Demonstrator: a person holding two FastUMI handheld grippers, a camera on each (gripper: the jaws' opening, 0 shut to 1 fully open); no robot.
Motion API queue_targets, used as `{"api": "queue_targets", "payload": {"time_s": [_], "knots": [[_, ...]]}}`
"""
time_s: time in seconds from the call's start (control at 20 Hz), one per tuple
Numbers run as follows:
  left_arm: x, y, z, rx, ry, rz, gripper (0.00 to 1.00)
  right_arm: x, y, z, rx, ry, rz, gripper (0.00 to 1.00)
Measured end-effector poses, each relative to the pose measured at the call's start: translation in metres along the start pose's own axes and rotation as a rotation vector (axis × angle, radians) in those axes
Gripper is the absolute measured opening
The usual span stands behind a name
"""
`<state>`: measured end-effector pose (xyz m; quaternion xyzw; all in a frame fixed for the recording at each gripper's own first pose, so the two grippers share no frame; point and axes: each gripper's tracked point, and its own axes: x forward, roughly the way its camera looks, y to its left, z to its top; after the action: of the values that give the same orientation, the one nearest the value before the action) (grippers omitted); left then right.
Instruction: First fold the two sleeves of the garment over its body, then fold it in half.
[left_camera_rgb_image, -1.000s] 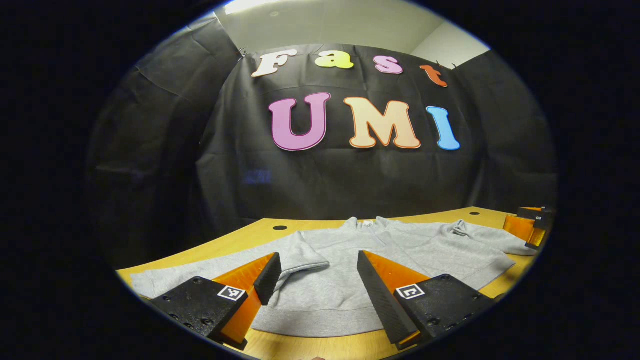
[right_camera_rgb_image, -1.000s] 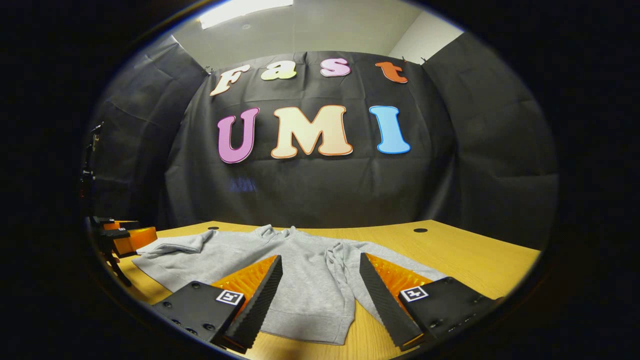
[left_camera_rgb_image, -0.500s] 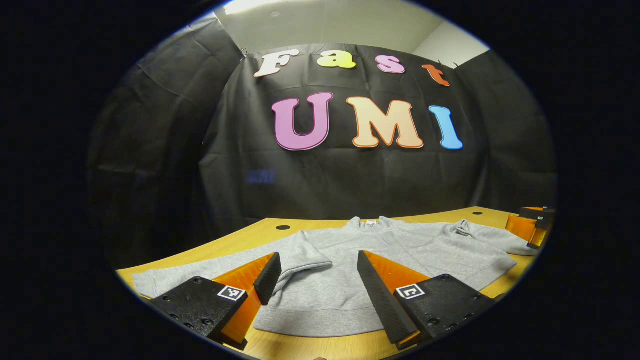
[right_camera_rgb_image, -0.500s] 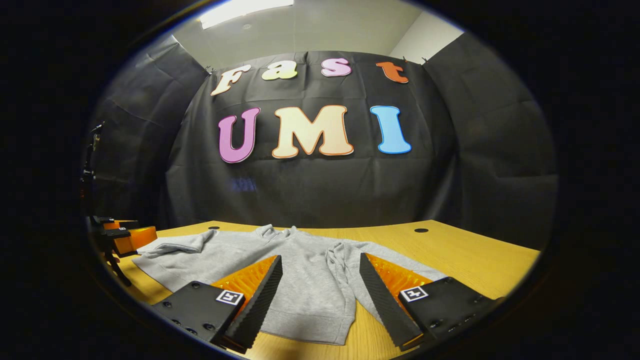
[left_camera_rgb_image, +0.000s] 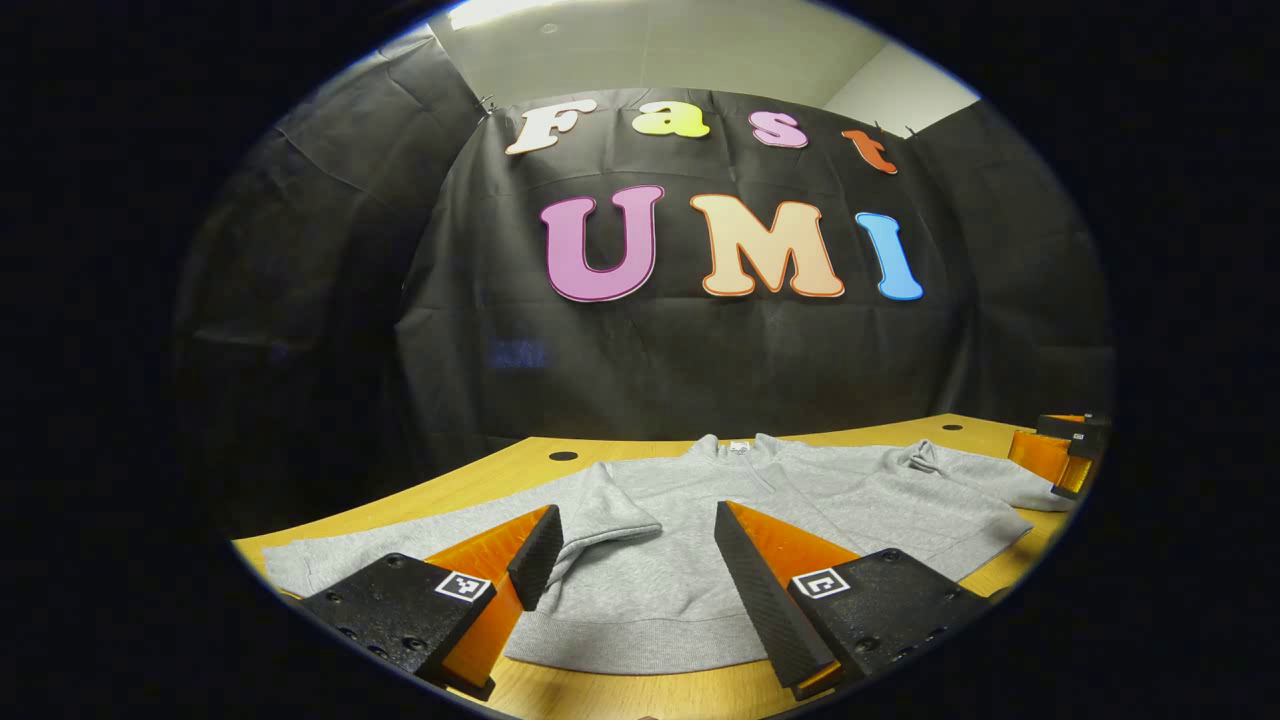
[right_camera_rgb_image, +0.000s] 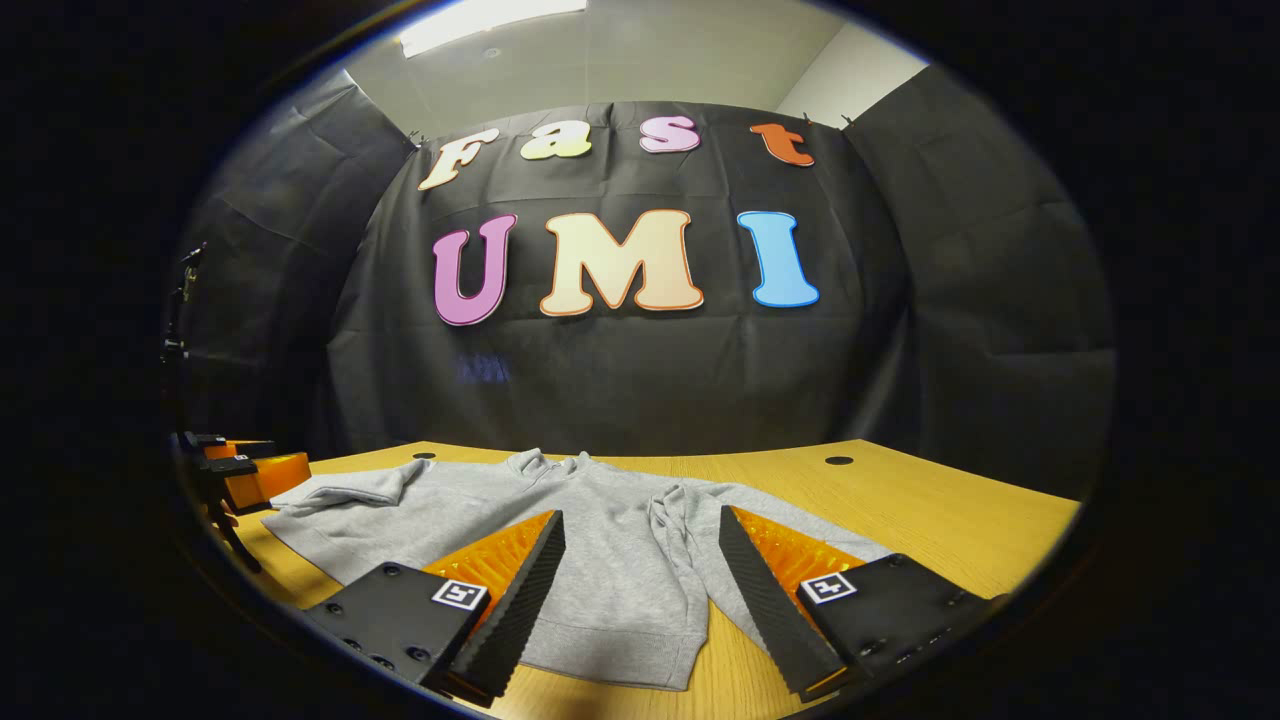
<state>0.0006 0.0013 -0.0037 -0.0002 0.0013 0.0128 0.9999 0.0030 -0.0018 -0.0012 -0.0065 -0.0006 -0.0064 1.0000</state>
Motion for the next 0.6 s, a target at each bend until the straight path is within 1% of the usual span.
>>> {"api": "queue_targets", "payload": {"time_s": [0.3, 0.45, 0.5, 0.55, 0.6], "knots": [[0.000, 0.000, 0.001, 0.002, -0.001, 0.000, 0.93, 0.000, 0.000, 0.000, 0.000, -0.001, -0.006, 0.98], [-0.001, 0.000, 0.002, 0.002, -0.001, 0.000, 0.93, 0.000, 0.005, 0.000, 0.005, 0.003, 0.031, 0.98], [-0.001, 0.000, 0.001, 0.002, 0.000, 0.000, 0.93, 0.002, 0.001, -0.005, 0.005, 0.031, 0.032, 0.97], [-0.001, 0.000, 0.002, 0.001, 0.000, 0.000, 0.93, 0.002, -0.002, -0.009, 0.006, 0.088, 0.042, 0.97], [-0.002, 0.000, 0.002, 0.000, 0.001, 0.000, 0.93, -0.002, -0.007, -0.006, 0.016, 0.118, 0.046, 0.98]]}}
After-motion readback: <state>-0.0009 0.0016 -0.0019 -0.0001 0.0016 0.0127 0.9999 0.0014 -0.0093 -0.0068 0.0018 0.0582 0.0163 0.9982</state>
